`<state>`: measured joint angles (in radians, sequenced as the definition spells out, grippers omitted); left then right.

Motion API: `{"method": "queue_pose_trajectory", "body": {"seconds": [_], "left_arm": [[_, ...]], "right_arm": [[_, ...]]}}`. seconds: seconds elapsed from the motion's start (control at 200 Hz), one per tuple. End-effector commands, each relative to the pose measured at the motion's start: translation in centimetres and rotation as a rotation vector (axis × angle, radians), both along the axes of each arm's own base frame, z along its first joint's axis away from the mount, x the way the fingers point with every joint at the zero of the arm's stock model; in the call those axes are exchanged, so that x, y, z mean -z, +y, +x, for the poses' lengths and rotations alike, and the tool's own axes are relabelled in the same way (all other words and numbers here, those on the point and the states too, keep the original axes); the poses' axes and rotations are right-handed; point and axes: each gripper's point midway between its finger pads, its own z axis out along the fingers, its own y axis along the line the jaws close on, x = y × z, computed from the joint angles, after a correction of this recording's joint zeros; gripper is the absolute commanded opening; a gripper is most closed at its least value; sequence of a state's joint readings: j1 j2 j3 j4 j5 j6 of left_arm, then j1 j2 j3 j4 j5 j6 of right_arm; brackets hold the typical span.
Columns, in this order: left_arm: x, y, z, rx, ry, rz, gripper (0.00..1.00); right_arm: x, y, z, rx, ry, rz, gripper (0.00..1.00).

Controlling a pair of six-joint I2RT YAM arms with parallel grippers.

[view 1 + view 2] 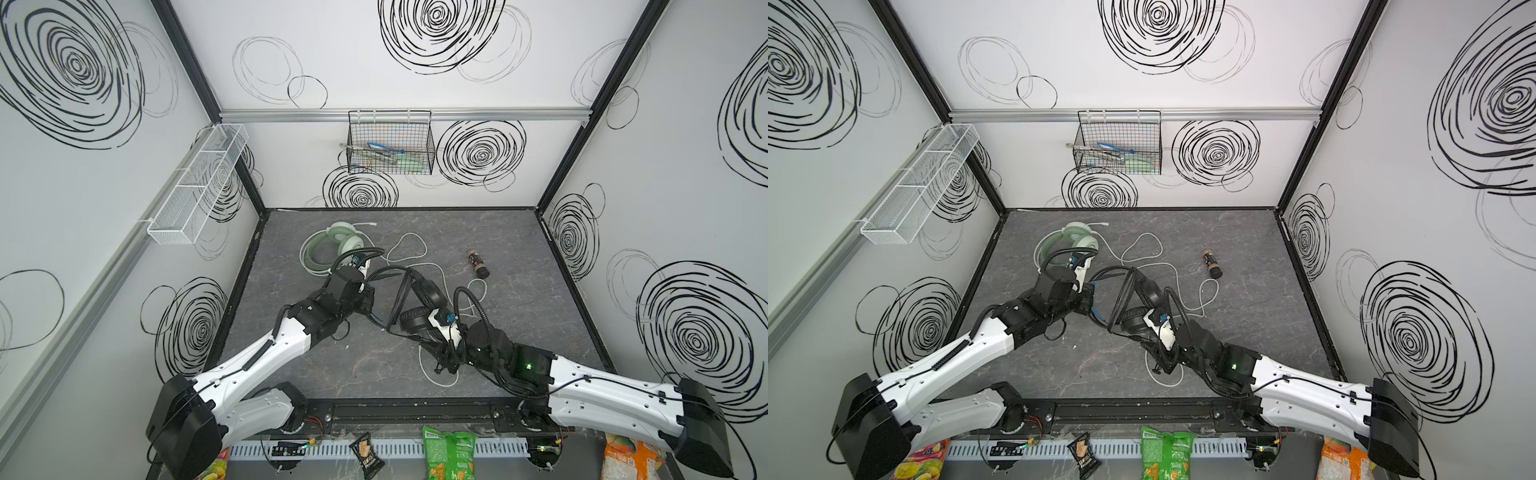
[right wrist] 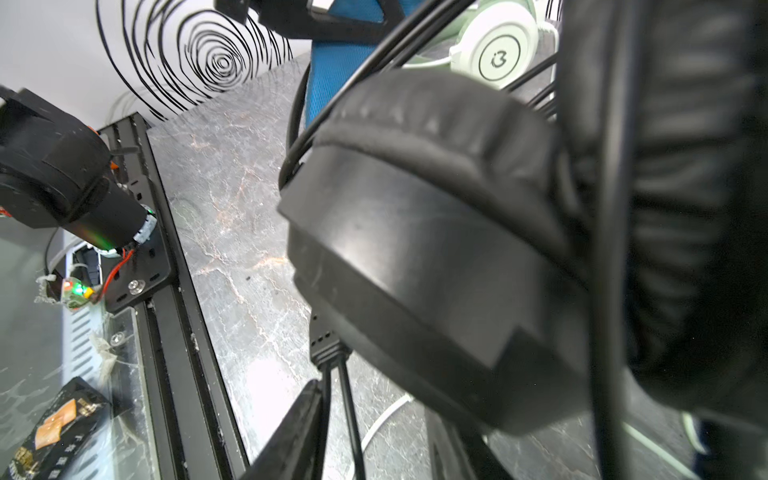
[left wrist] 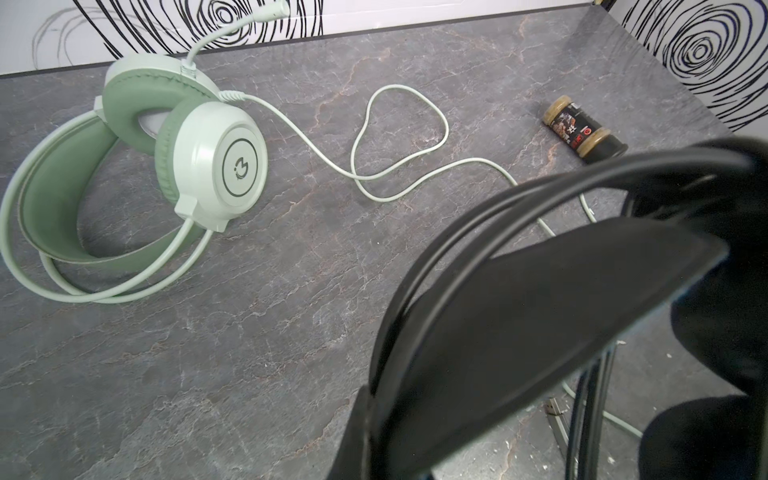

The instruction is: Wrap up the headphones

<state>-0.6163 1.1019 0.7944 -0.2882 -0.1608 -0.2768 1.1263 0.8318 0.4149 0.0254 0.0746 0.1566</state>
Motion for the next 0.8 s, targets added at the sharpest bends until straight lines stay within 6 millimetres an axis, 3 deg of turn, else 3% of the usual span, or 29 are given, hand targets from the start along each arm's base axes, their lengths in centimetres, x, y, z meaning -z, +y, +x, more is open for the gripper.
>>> {"method": "queue_pose_trajectory", "body": {"seconds": [0.0,0.17,0.285,0.365,0.52,0.65,0.795], "left_arm": [[-4.6,0.6,0.7,-0.011,-0.111,-0.009,0.00],[-8.7,1.1,0.9,-0.043,-0.189,-0.056,0.00],[-12.6,1.1,0.5,-0.057,-0.250,-0.144,0.00],[-15.8,1.1,0.1,-0.053,-0.298,-0.204,0.00],[-21.1,1.4,-0.7,-0.043,-0.379,-0.249,0.00],[-23.7,1.1,-1.3,-0.023,-0.413,-0.277,0.00],[-24.5,0.5,-1.8,-0.006,-0.425,-0.282,0.00]], "right_arm": [[-1.9,0.4,0.4,0.006,-0.046,0.083,0.45],[-2.3,0.8,0.2,0.001,-0.091,0.090,0.45],[-2.9,0.5,0.7,0.050,-0.137,0.097,0.45],[-4.4,0.2,0.9,0.084,-0.180,0.142,0.45],[-6.2,-1.1,1.5,0.145,-0.269,0.231,0.59],[-6.1,-1.6,2.0,0.172,-0.289,0.225,0.63],[-5.9,-1.4,1.9,0.156,-0.291,0.217,0.59]]}}
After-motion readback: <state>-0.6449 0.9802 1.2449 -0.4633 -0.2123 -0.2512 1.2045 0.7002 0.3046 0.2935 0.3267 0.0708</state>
